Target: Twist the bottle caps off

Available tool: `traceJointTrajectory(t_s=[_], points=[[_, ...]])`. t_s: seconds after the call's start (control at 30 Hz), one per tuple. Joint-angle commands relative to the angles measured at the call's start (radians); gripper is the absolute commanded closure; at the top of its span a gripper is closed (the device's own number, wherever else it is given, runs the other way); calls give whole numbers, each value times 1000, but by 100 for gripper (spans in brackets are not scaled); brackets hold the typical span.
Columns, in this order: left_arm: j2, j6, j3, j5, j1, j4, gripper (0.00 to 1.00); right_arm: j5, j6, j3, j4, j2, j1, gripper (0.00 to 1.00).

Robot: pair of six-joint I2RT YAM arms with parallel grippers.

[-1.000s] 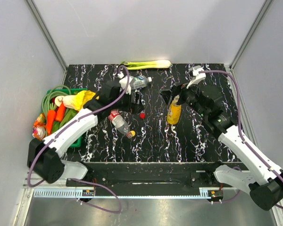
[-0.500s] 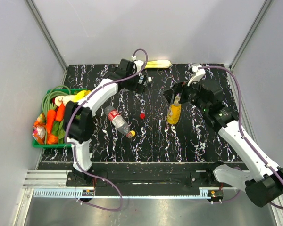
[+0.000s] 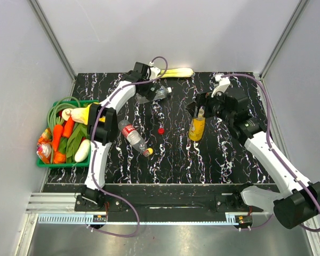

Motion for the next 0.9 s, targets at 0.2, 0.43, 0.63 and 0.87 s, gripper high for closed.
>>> traceJointTrajectory(t_s=[0.2,0.43,0.63,0.87], points=[[128,225,231,163,61,-24,1,1,-41,45,-19,23,-19,0],[128,260,188,238,55,-57,1,3,-50,48,-27,29,-20,0],[119,294,168,249,53,-80,1,4,-48,49,-33,26,-20,0],[142,260,206,252,55,-218,1,17,-50,46,-42,15,-20,0]])
